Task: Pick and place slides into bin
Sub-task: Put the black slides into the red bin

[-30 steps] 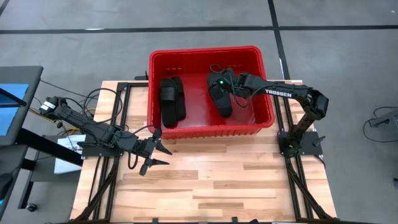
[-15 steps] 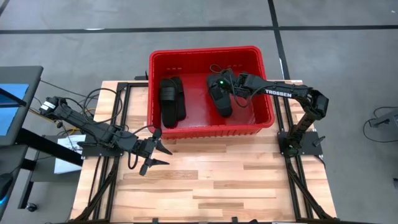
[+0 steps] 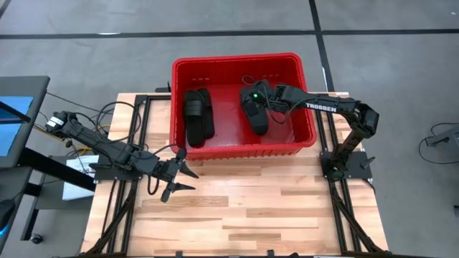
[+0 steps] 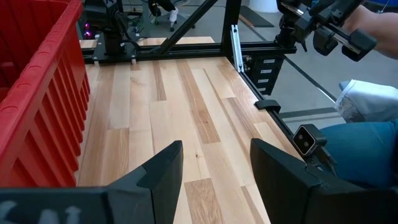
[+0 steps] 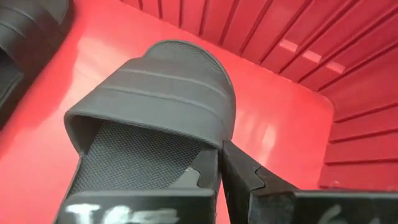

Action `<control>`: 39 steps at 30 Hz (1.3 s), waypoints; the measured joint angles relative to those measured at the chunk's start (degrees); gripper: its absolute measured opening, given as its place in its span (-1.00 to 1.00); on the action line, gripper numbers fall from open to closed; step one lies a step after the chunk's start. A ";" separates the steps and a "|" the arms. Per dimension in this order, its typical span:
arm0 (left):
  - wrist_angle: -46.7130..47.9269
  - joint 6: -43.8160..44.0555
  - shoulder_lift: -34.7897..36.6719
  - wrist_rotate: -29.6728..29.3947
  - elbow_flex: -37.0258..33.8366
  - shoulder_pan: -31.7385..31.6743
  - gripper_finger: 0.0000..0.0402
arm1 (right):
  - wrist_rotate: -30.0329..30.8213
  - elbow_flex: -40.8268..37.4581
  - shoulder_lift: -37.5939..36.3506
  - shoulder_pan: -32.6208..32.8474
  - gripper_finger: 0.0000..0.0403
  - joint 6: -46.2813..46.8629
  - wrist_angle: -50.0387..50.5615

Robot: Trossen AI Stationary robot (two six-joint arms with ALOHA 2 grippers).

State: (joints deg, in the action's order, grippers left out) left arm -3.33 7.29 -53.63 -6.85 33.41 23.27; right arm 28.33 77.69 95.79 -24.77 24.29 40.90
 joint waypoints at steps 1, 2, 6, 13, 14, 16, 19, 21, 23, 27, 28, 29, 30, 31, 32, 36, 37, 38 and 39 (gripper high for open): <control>0.02 0.00 0.00 -0.01 0.00 0.00 -0.11 | 0.01 0.00 0.00 -0.01 -1.00 -0.20 0.24; 0.02 0.00 0.00 0.00 0.00 0.02 -0.11 | 0.01 0.00 0.00 0.00 -1.00 -0.30 0.45; 0.02 0.02 0.00 0.00 0.00 0.02 -0.11 | 0.00 0.00 0.00 -0.01 -1.00 -0.30 1.48; 0.02 0.00 0.00 0.00 0.00 0.01 -0.11 | -0.01 0.00 0.17 -0.26 -1.00 -0.32 2.67; 0.02 0.00 0.00 0.00 0.00 0.01 -0.11 | -0.06 0.00 0.15 -0.42 -1.00 -0.32 2.65; 0.02 0.00 0.00 0.00 0.00 0.02 -0.11 | -0.09 0.00 0.45 -0.57 -1.00 -0.32 2.62; 0.04 0.02 0.00 0.00 0.00 0.02 -0.11 | -1.40 -0.09 1.37 -1.29 -1.00 -0.32 3.34; 0.13 0.00 0.02 -0.01 0.00 0.00 -0.11 | -1.24 0.13 2.56 -1.49 -1.00 -0.30 3.11; 0.49 0.00 0.02 0.00 -0.02 0.02 -0.11 | -1.31 -0.08 3.80 -1.60 -1.00 -0.32 4.11; 1.97 0.02 0.02 0.02 -0.04 0.00 -0.11 | -2.07 0.11 6.43 -1.80 -1.00 -0.60 3.14; 2.17 0.02 0.02 0.04 -0.04 0.00 -0.11 | -2.32 0.15 7.01 -1.86 -1.00 -0.76 3.10; 2.71 0.02 0.03 0.04 -0.04 0.00 -0.11 | -2.45 0.18 7.52 -1.81 -1.00 -0.77 2.97; 3.57 0.02 0.02 0.02 -0.04 0.00 -0.11 | -2.53 0.26 8.01 -1.70 -1.00 -0.78 2.89; 4.27 0.02 0.02 0.03 -0.04 0.00 -0.11 | -2.61 0.24 8.22 -1.73 -1.00 -0.80 2.85; 4.69 0.02 0.02 0.02 -0.04 0.00 -0.11 | -2.93 0.20 8.33 -1.74 -1.00 -0.87 2.77; 7.16 0.02 0.02 0.02 -0.04 0.00 -0.11 | -2.97 0.16 8.02 -1.82 -1.00 -0.93 2.35; 7.69 0.02 0.02 0.02 -0.04 0.00 -0.11 | -2.99 0.11 7.77 -1.84 -1.00 -0.93 2.45; 7.93 0.02 0.02 0.02 -0.04 0.00 -0.11 | -2.97 0.09 7.61 -1.84 -1.00 -0.93 2.43; 8.36 0.02 0.02 0.03 -0.04 0.00 -0.11 | -2.99 0.09 7.48 -1.86 -1.00 -0.93 2.41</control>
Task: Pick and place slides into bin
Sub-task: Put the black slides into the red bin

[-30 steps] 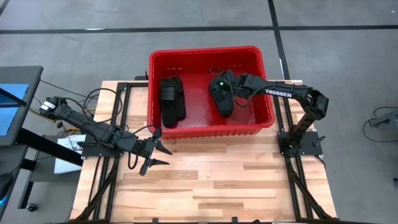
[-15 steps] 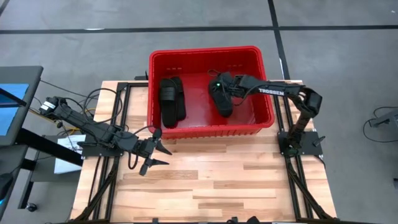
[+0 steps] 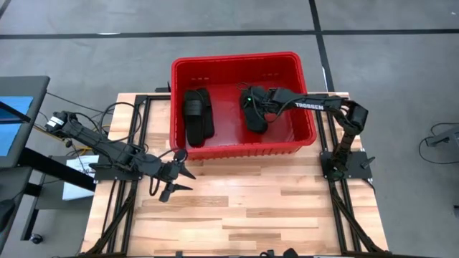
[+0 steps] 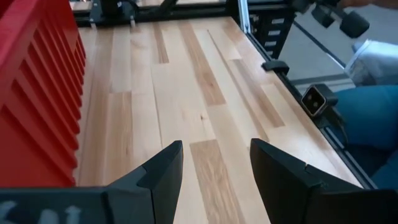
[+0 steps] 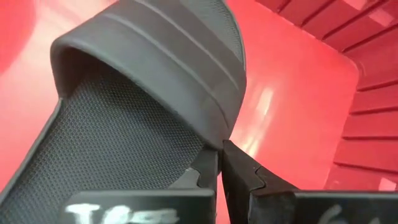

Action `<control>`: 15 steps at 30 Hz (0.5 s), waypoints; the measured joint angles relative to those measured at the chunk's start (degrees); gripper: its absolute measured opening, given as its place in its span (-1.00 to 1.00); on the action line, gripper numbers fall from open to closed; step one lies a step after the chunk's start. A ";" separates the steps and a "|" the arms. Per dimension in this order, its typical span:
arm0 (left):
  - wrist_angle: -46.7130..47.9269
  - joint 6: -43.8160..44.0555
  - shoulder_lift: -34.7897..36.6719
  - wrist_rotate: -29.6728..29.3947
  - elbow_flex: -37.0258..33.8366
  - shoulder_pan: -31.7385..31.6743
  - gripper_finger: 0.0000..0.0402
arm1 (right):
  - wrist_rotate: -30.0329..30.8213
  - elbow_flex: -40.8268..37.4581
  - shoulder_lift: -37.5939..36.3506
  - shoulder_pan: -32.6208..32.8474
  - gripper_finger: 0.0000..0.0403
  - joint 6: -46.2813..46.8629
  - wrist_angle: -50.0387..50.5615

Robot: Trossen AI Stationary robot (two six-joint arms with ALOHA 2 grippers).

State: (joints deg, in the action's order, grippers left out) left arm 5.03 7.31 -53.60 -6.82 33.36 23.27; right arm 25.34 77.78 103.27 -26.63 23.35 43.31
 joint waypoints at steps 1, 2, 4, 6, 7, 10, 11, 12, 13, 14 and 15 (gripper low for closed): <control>0.49 0.00 0.00 0.01 0.00 0.00 -0.11 | -0.07 0.00 -0.10 -0.02 -1.00 0.02 0.13; 0.83 -0.01 0.00 0.06 0.00 0.00 -0.11 | -0.27 0.00 -0.17 -0.02 -1.00 0.02 0.29; 0.89 0.02 0.00 0.08 0.00 0.00 -0.11 | -0.44 -0.02 -0.20 -0.02 -1.00 0.02 0.54; 1.03 0.00 0.00 0.08 0.00 0.00 -0.11 | -0.44 -0.02 -0.20 -0.02 -1.00 0.02 0.80; 1.03 0.00 0.00 0.06 0.00 0.00 -0.11 | -0.45 -0.02 -0.20 -0.02 -1.00 0.02 0.84; 1.06 0.00 0.00 0.07 0.00 0.00 -0.11 | -0.45 -0.02 -0.20 0.00 -1.00 0.04 1.19; 1.06 0.00 0.00 0.06 0.00 0.00 -0.11 | -0.44 -0.02 -0.20 0.00 -1.00 0.04 1.28; 1.07 0.00 0.00 0.06 0.00 0.00 -0.11 | -0.42 -0.02 -0.20 0.00 -1.00 0.04 1.48; 1.08 0.00 0.00 0.06 0.00 0.00 -0.11 | -0.36 -0.02 -0.20 0.00 -1.00 0.04 1.80; 1.08 0.00 0.00 0.06 0.00 0.00 -0.11 | -0.08 0.08 -0.20 -0.02 -1.00 0.11 2.38; 1.08 0.00 0.00 0.06 0.00 0.00 -0.11 | 0.14 0.34 -0.20 -0.10 -1.00 0.13 3.26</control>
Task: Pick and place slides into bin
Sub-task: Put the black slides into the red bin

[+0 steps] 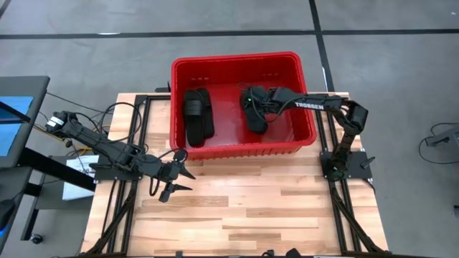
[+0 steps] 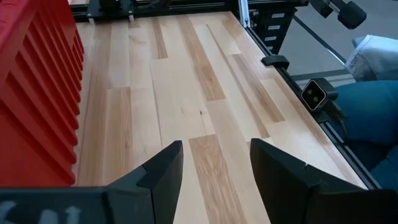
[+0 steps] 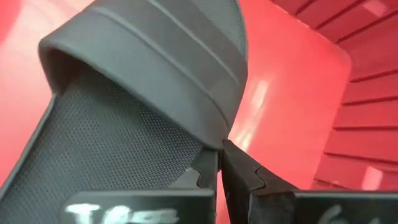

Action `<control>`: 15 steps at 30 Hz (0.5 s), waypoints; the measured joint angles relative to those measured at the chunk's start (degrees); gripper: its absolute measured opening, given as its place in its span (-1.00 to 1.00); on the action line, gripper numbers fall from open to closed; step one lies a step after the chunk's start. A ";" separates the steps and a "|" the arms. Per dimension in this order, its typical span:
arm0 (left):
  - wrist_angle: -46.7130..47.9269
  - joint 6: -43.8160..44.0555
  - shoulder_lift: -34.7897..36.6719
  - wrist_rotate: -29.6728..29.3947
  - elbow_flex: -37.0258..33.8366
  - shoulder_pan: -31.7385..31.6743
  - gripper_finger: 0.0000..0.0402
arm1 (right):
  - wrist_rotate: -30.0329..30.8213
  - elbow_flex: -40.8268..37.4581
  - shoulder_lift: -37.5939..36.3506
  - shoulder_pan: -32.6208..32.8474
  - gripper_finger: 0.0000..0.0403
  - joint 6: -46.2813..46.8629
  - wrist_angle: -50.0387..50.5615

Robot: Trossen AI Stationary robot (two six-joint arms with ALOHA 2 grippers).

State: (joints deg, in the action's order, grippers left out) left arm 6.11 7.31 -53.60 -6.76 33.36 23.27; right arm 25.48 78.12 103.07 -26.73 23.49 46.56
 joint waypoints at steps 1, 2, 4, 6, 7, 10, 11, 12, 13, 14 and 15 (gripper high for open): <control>0.00 0.00 0.00 0.00 0.00 0.00 -0.11 | 0.28 0.28 0.00 -0.06 -1.00 -0.01 0.63; 0.00 0.00 0.00 0.00 0.00 0.00 -0.11 | 0.69 0.54 0.00 -0.09 -1.00 0.01 0.95; 0.00 0.00 0.00 0.00 0.00 0.00 -0.11 | 1.38 1.12 0.02 -0.12 -1.00 0.00 1.52; 0.00 0.00 0.00 0.00 0.00 0.00 -0.11 | 1.37 2.08 0.10 -0.10 -1.00 -0.49 1.68; 0.00 0.00 0.00 0.00 0.00 0.00 -0.11 | 1.37 2.67 0.11 -0.10 -1.00 -0.82 1.98; 0.02 0.00 0.00 -0.02 0.00 0.00 -0.11 | 1.46 4.50 0.14 -0.12 -1.00 -1.35 3.17; 0.02 0.00 0.00 -0.02 0.00 0.00 -0.11 | 1.63 5.16 0.15 -0.12 -1.00 -1.50 3.30; 0.02 0.00 0.00 -0.02 0.00 0.00 -0.11 | 1.72 5.83 0.15 -0.12 -1.00 -1.60 3.66; 0.00 0.00 0.00 -0.02 0.00 0.00 -0.11 | 1.98 6.57 0.15 -0.15 -1.00 -1.84 4.35; 0.02 0.00 0.00 -0.02 0.00 0.00 -0.11 | 2.52 7.33 0.15 -0.15 -1.00 -2.16 5.09; 0.01 0.00 0.00 -0.02 0.00 0.00 -0.11 | 2.98 8.16 0.15 -0.15 -1.00 -2.45 5.99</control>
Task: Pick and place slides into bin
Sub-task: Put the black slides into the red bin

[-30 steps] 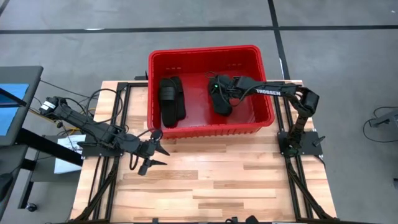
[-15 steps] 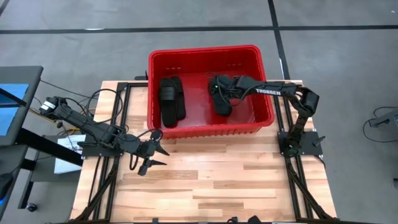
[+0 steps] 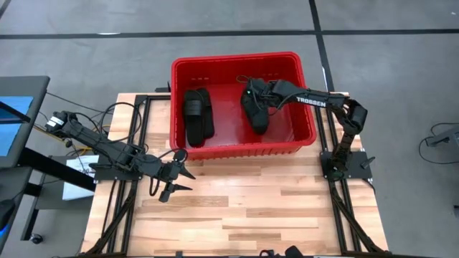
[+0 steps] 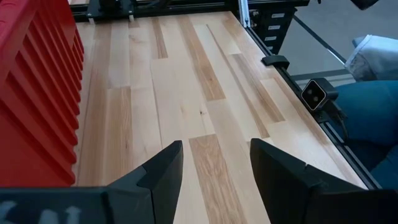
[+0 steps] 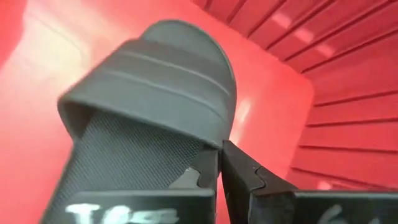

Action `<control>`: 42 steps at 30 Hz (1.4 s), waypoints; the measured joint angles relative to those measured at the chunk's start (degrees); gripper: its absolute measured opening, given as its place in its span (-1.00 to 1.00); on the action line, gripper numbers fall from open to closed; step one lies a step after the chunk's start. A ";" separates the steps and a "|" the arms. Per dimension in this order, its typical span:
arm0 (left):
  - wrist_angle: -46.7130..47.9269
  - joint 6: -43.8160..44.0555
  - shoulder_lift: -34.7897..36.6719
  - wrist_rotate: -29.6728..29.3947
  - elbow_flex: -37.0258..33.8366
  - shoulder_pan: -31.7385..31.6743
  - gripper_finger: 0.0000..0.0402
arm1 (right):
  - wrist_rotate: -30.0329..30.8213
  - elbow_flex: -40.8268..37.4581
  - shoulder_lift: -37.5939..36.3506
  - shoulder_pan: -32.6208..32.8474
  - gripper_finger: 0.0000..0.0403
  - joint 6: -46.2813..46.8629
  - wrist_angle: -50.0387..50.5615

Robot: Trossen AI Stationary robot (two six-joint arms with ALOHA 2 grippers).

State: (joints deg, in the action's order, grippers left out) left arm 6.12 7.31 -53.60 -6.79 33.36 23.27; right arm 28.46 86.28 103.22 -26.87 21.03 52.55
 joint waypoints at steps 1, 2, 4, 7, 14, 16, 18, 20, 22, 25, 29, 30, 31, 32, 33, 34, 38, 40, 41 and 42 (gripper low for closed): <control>0.00 0.00 0.00 0.00 0.00 0.00 -0.11 | 0.35 0.87 0.00 0.00 -1.00 -0.08 0.91; 0.00 0.00 0.00 0.00 0.00 0.00 -0.11 | 0.84 1.77 0.00 0.00 -1.00 -0.08 1.71; 0.01 0.00 0.00 0.00 0.00 0.00 -0.11 | 1.98 3.29 0.00 0.00 -1.00 -0.09 3.49; 0.01 0.00 0.00 -0.02 0.00 0.00 -0.11 | 2.41 5.36 0.00 -0.23 -1.00 -0.12 5.74; 0.01 0.00 0.00 -0.02 0.02 0.00 -0.11 | 2.90 6.38 -0.07 -0.91 -1.00 -0.26 9.14; 0.01 0.00 0.00 -0.02 0.02 0.00 -0.11 | 2.59 5.77 -0.07 -1.13 -1.00 -0.12 9.03; 0.01 0.00 0.00 -0.02 0.02 0.00 -0.11 | 1.84 4.69 -0.07 -1.14 -1.00 0.02 8.73; 0.01 0.00 0.00 -0.02 0.02 0.00 -0.11 | 1.65 4.01 -0.07 -1.12 -1.00 0.47 8.68; 0.01 0.00 0.00 -0.02 0.02 0.00 -0.11 | 1.60 3.25 -0.11 -1.11 -1.00 0.90 7.96; 0.01 0.00 0.00 -0.02 0.02 0.00 -0.11 | 1.25 1.96 -0.11 -1.08 -1.00 1.28 6.96; 0.01 0.00 0.00 -0.02 0.02 0.00 -0.11 | 0.94 0.57 -0.15 -1.00 -1.00 1.53 6.53; 0.01 0.02 0.00 -0.02 0.02 0.00 -0.11 | 0.92 0.28 -0.15 -0.96 -1.00 1.74 6.40; 0.01 0.02 0.00 -0.02 0.02 0.00 -0.11 | 0.86 0.18 -0.15 -0.96 -1.00 1.93 6.38; 0.01 0.00 0.00 -0.02 0.02 0.00 -0.11 | 0.77 0.13 -0.15 -0.96 -1.00 1.97 6.32; 0.01 0.02 0.00 -0.02 0.02 0.00 -0.11 | 0.77 0.13 -0.15 -0.94 -1.00 1.97 6.15; 0.01 0.02 0.00 -0.02 0.02 0.00 -0.11 | 0.69 0.13 -0.17 -0.94 -1.00 1.96 5.81; 0.01 0.02 0.00 -0.02 0.02 0.00 -0.11 | 0.05 0.13 -0.17 -0.94 -1.00 1.99 4.74; 0.01 0.02 0.00 -0.02 0.02 0.00 -0.11 | -0.06 0.13 -0.17 -0.90 -1.00 1.97 4.74; 0.01 0.02 0.00 -0.02 0.02 0.00 -0.11 | -0.06 0.13 -0.17 -0.90 -1.00 1.97 4.73; 0.01 0.02 0.00 -0.02 0.02 0.00 -0.11 | -0.06 0.13 -0.17 -0.90 -1.00 1.97 4.73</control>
State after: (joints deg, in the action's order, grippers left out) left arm 6.13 7.33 -53.60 -6.81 33.39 23.27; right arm 28.40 86.41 103.04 -27.77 23.00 57.29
